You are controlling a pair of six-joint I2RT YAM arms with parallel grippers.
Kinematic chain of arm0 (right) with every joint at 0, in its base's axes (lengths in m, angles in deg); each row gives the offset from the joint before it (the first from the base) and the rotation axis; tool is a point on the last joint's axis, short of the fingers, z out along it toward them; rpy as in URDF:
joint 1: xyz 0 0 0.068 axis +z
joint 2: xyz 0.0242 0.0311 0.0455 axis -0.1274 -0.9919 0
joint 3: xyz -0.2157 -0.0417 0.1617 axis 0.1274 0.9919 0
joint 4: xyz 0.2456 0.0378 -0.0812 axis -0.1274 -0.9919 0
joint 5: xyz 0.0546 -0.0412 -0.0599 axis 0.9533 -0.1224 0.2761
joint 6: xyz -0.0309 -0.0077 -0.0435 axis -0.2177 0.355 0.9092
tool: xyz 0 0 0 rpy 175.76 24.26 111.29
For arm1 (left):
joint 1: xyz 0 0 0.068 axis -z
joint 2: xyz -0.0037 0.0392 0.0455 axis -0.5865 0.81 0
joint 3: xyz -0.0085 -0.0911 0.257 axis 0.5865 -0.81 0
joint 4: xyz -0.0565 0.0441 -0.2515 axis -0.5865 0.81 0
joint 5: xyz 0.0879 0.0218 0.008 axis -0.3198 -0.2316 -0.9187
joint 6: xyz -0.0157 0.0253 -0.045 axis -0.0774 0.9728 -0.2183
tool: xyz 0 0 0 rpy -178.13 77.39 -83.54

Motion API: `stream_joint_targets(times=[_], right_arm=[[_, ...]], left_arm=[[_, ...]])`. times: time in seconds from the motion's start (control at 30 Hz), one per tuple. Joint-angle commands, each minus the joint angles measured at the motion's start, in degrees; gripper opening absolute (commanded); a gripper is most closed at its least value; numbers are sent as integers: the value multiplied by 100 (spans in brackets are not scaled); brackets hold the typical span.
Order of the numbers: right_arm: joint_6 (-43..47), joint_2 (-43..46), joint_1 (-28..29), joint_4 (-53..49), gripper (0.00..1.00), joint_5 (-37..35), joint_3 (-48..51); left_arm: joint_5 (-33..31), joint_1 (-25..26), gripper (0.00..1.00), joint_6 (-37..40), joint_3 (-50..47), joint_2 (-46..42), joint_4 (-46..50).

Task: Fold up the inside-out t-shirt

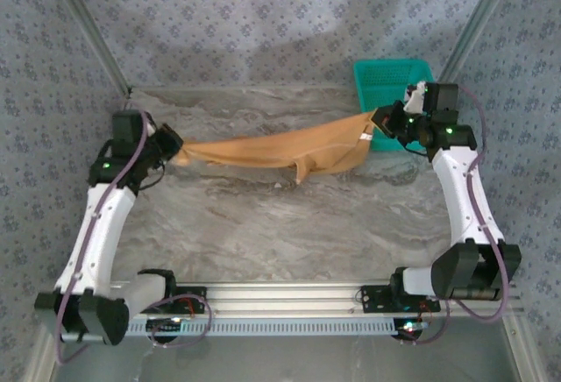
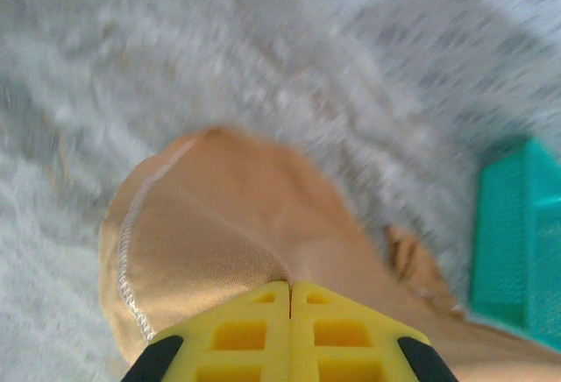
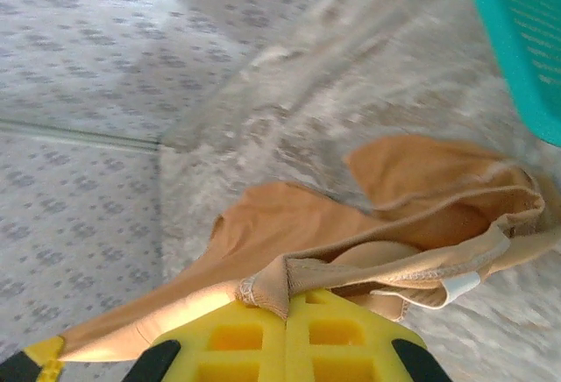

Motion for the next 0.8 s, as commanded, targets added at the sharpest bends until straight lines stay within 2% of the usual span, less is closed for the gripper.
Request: stream_joint_targets(times=[0.0,0.2,0.37,0.5,0.63,0.77], right_arm=[[111,432,100,351,0,500,-419],[129,1067,248,613,0,934,-732],[107,1552,244,521,0,707,-1127],[37,1760,244,632,0,486,-1217],[79,1575,241,696,0,302,-1156],[58,890,283,958,0,95,-825]], left_arm=[[-438,-51,0,132,730,-501,432],[-652,-49,0,386,1803,-894,803],[-696,-51,0,579,2755,-848,1075],[-734,-49,0,628,2966,-823,900],[-887,-54,0,817,3032,-521,854],[-859,-52,0,1016,2650,81,610]])
